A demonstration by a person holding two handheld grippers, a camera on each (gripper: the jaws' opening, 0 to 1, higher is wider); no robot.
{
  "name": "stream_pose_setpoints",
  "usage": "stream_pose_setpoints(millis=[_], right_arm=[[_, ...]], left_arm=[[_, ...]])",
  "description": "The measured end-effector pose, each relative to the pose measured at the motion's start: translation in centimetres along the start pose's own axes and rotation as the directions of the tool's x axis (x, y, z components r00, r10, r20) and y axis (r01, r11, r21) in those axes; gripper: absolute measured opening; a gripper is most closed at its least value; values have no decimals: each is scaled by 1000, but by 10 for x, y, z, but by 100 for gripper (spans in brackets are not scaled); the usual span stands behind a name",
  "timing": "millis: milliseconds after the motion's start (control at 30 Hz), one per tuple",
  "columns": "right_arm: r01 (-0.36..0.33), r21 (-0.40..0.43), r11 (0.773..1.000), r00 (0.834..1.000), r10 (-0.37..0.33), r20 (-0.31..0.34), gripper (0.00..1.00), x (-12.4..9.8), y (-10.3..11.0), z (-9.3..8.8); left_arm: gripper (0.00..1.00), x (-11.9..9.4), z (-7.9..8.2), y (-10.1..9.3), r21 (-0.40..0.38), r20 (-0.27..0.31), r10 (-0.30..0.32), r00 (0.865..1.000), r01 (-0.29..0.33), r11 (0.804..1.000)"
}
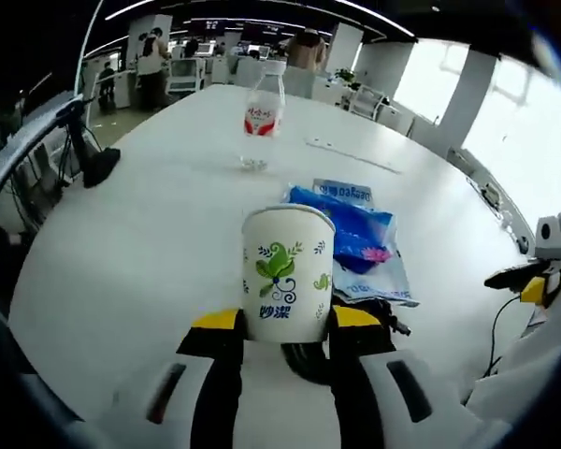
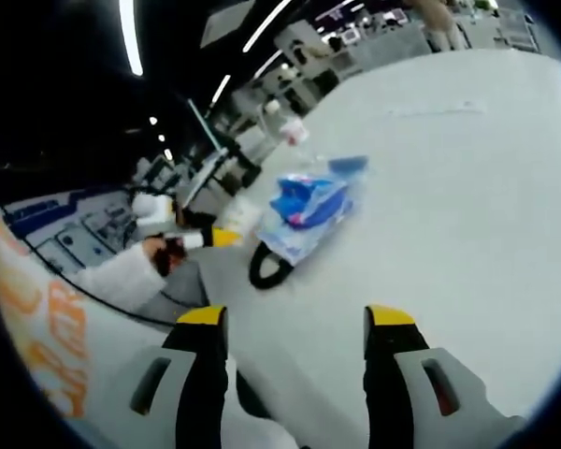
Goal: Arrange the tabletop items into an orderly group along one side of the table until the central work area is clear of visible clutter.
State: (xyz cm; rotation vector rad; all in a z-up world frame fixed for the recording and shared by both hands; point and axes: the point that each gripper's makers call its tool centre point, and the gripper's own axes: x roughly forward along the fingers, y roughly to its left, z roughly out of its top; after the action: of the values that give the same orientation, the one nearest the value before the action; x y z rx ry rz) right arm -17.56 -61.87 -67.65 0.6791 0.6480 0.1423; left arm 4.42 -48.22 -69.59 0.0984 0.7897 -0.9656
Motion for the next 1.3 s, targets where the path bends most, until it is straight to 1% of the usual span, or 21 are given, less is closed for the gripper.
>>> stream_pose_setpoints(millis=[33, 100, 167, 200, 233, 333, 400, 467, 500, 567, 633, 667, 767, 800, 833, 933, 1000, 1033, 1067, 1167, 1300], right_arm=[[-7, 13, 1000, 1000, 7, 10, 58, 0, 2, 2], [-20, 32, 999, 999, 19, 28, 58, 0, 5, 6], [-36, 53, 998, 998, 33, 46, 58, 0, 9, 10], [-47, 65, 997, 998, 44, 50, 58, 0, 12, 11], [-45, 51, 998, 997, 42, 66, 58, 0, 11, 15], [-57, 54, 997, 997, 54, 63, 58, 0, 19, 16], [-69, 53, 996, 996, 65, 67, 58, 1, 23, 18], [-81, 64, 995, 994, 76, 78, 58, 1, 28, 23], [-92, 68, 993, 993, 86, 83, 58, 2, 31, 25], [-111, 70, 991, 990, 104, 94, 58, 2, 38, 33], [-123, 59, 991, 986, 115, 120, 58, 1, 44, 46], [-129, 56, 990, 984, 121, 131, 58, 1, 47, 51], [-164, 72, 984, 969, 147, 196, 59, 0, 55, 74], [-172, 82, 982, 967, 152, 204, 59, 1, 56, 77], [-181, 89, 979, 965, 159, 211, 59, 1, 59, 81], [-197, 73, 978, 962, 179, 207, 58, 6, 70, 86], [-240, 90, 967, 952, 217, 217, 58, 10, 81, 91], [-245, 95, 965, 951, 220, 217, 58, 12, 84, 92], [-239, 94, 966, 953, 215, 214, 58, 17, 83, 91], [-211, 89, 973, 964, 192, 184, 57, 25, 81, 86], [-212, 86, 973, 962, 193, 193, 56, 26, 85, 89]], left_arm=[[34, -5, 6, -4, 2, 33, -5, 999, 5, 1000], [34, -10, 13, -9, 11, 75, -12, 997, 11, 1000], [34, -14, 19, -17, 17, 108, -38, 993, 36, 999], [34, -15, 22, -21, 24, 122, -48, 991, 45, 999], [34, -16, 24, -25, 30, 129, -57, 990, 53, 998], [34, -17, 32, -41, 68, 156, -100, 983, 90, 994], [34, -16, 36, -54, 91, 177, -136, 975, 122, 988], [35, -16, 42, -68, 104, 211, -168, 963, 149, 983], [35, -17, 45, -78, 113, 228, -197, 954, 175, 978], [35, -18, 47, -93, 135, 238, -234, 943, 207, 969], [35, -19, 50, -111, 142, 251, -282, 926, 253, 957], [35, -20, 52, -120, 139, 262, -309, 914, 281, 950], [35, -22, 56, -137, 127, 287, -357, 889, 334, 934], [35, -23, 58, -142, 125, 295, -371, 881, 349, 929], [35, -23, 58, -144, 123, 298, -376, 878, 355, 927], [35, -25, 60, -157, 126, 304, -408, 861, 389, 913], [35, -26, 60, -166, 148, 304, -428, 851, 402, 904], [35, -27, 61, -173, 160, 306, -446, 841, 416, 895], [35, -28, 61, -178, 168, 307, -460, 833, 429, 888], [35, -29, 61, -186, 168, 313, -478, 821, 448, 878], [35, -30, 62, -194, 178, 312, -508, 803, 475, 862]])
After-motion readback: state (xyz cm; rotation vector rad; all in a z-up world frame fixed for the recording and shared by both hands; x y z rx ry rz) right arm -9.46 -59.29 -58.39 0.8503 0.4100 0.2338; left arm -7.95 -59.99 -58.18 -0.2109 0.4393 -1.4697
